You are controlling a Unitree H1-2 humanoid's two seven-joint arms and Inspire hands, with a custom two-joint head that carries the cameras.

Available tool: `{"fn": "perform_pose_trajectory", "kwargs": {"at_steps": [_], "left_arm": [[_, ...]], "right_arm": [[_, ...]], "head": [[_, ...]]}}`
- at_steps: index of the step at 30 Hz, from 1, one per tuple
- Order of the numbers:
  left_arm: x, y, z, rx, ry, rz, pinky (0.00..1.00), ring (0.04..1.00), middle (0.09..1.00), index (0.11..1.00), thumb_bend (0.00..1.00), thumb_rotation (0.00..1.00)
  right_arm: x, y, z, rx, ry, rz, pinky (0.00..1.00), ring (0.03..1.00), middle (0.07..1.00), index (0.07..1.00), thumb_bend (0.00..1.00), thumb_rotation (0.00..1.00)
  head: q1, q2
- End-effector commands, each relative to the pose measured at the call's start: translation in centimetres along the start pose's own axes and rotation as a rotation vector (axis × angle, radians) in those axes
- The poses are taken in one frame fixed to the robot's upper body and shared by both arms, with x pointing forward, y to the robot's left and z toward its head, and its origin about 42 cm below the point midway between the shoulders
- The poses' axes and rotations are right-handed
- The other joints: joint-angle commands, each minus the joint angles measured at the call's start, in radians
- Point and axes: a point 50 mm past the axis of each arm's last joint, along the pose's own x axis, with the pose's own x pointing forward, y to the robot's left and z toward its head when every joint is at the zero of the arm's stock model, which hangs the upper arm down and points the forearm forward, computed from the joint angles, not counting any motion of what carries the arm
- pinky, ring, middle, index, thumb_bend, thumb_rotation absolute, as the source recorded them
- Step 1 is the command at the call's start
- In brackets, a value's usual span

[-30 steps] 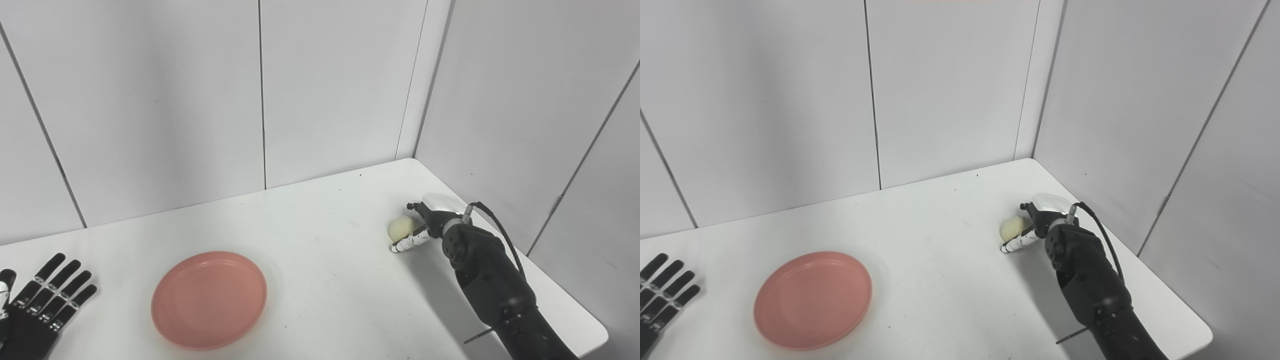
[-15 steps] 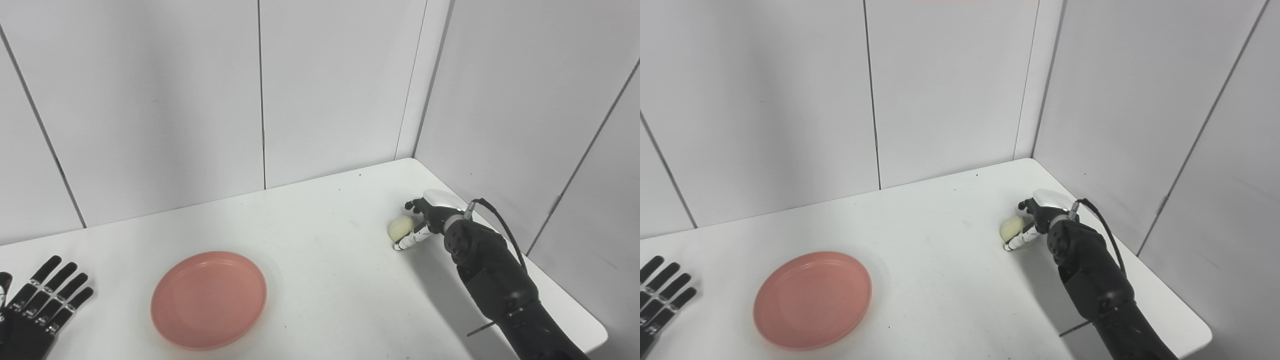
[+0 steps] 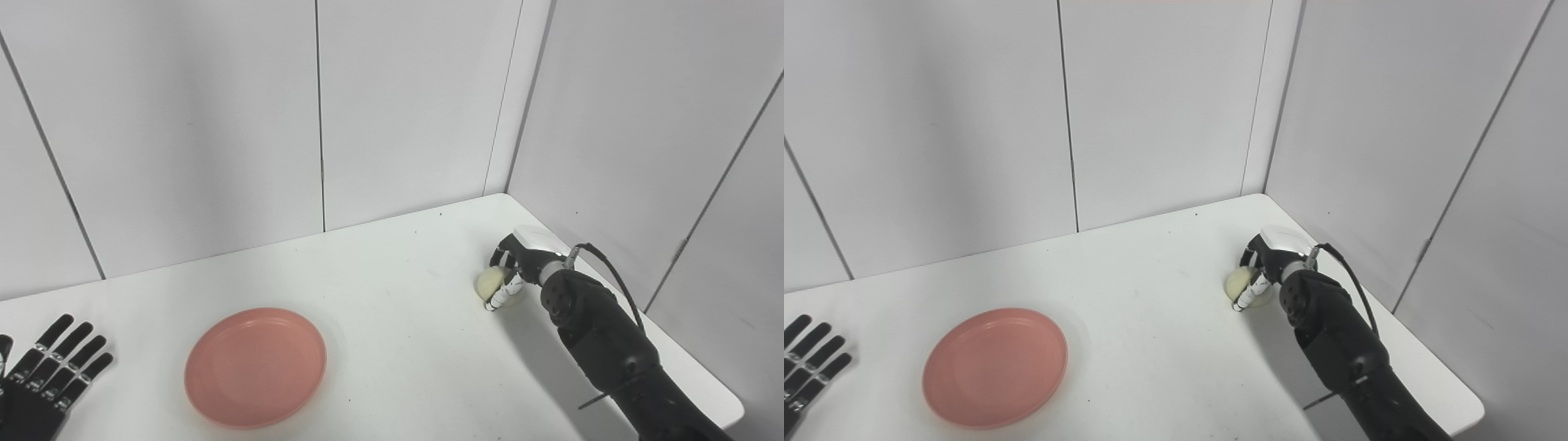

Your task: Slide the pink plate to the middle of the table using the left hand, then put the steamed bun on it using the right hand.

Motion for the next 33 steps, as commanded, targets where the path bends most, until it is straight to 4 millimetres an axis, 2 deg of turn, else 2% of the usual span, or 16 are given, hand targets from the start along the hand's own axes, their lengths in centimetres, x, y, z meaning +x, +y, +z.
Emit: {"fn": "perform_pose_trajectory", "kwargs": {"at_steps": [1, 3, 11, 12, 16, 17, 18, 19, 20, 21, 22, 23, 28, 33], "left_arm": [[-2.3, 2.3, -3.8, -0.045, 0.165, 0.139, 0.8, 0.816, 0.836, 0.839, 0.61, 0.79], [-2.3, 2.1, -4.0, -0.049, 0.166, 0.139, 0.8, 0.813, 0.834, 0.839, 0.61, 0.78], [-2.0, 0.8, -4.9, -0.059, 0.16, 0.103, 0.8, 0.818, 0.839, 0.835, 0.61, 0.77], [-1.9, 0.6, -5.1, -0.057, 0.158, 0.092, 0.8, 0.816, 0.837, 0.832, 0.61, 0.77], [-1.5, -1.1, -5.8, -0.04, 0.148, 0.057, 0.83, 0.836, 0.852, 0.838, 0.62, 0.76], [-1.4, -1.7, -6.1, -0.024, 0.149, 0.054, 0.83, 0.837, 0.852, 0.839, 0.62, 0.76], [-1.4, -2.2, -6.2, -0.013, 0.15, 0.054, 0.84, 0.846, 0.862, 0.851, 0.62, 0.78], [-1.3, -2.7, -6.4, 0.001, 0.15, 0.052, 0.84, 0.851, 0.867, 0.857, 0.62, 0.79], [-1.2, -3.3, -6.6, 0.01, 0.151, 0.047, 0.86, 0.865, 0.88, 0.869, 0.62, 0.82], [-1.1, -4.0, -6.7, 0.016, 0.151, 0.042, 0.88, 0.881, 0.896, 0.885, 0.61, 0.84], [-1.0, -4.4, -6.9, 0.02, 0.151, 0.039, 0.89, 0.895, 0.909, 0.899, 0.61, 0.86], [-0.9, -5.0, -7.1, 0.022, 0.151, 0.034, 0.93, 0.917, 0.93, 0.924, 0.59, 0.9], [-0.3, -7.0, -7.9, 0.02, 0.156, 0.044, 0.97, 0.942, 0.952, 0.958, 0.55, 0.99], [0.5, -8.3, -8.6, 0.034, 0.168, 0.055, 0.98, 0.947, 0.953, 0.959, 0.54, 1.0]], "right_arm": [[0.3, -2.4, 0.1, -0.016, -0.002, -0.066, 0.3, 0.357, 0.466, 0.497, 0.53, 0.0], [0.2, -2.5, 0.0, -0.012, 0.0, -0.069, 0.3, 0.359, 0.421, 0.526, 0.52, 0.0], [-1.0, -3.5, 0.7, -0.01, -0.09, -0.135, 0.3, 0.372, 0.414, 0.527, 0.52, 0.0], [-1.3, -3.8, 1.3, -0.006, -0.108, -0.144, 0.3, 0.37, 0.414, 0.526, 0.52, 0.0], [-2.6, -4.8, 4.3, 0.017, -0.215, -0.185, 0.32, 0.389, 0.424, 0.545, 0.52, 0.0], [-2.9, -4.8, 5.0, 0.014, -0.255, -0.198, 0.32, 0.389, 0.425, 0.545, 0.52, 0.0], [-3.1, -4.8, 5.5, 0.012, -0.28, -0.205, 0.33, 0.396, 0.428, 0.545, 0.52, 0.0], [-3.4, -4.8, 6.1, 0.008, -0.301, -0.205, 0.34, 0.4, 0.43, 0.545, 0.52, 0.0], [-3.8, -4.8, 7.1, 0.009, -0.331, -0.203, 0.34, 0.399, 0.428, 0.545, 0.52, 0.0], [-4.1, -4.8, 7.8, 0.01, -0.356, -0.2, 0.35, 0.405, 0.433, 0.546, 0.52, 0.0], [-4.3, -4.9, 8.2, 0.01, -0.372, -0.198, 0.35, 0.404, 0.434, 0.547, 0.52, 0.0], [-4.8, -4.9, 9.3, -0.003, -0.41, -0.202, 0.34, 0.398, 0.434, 0.547, 0.52, 0.0], [-6.1, -5.0, 13.1, -0.033, -0.542, -0.209, 0.37, 0.407, 0.436, 0.546, 0.52, 0.0], [-6.5, -5.2, 16.7, -0.031, -0.644, -0.2, 0.35, 0.405, 0.436, 0.545, 0.52, 0.0]], "head": [[0.006, 0.002], [0.019, 0.004], [0.104, 0.006], [0.145, 0.008], [0.216, 0.006], [0.26, 0.008], [0.26, 0.008], [0.308, 0.01], [0.317, 0.011], [0.367, 0.012], [0.367, 0.012], [0.409, 0.012], [0.479, 0.011], [0.558, 0.013]]}}
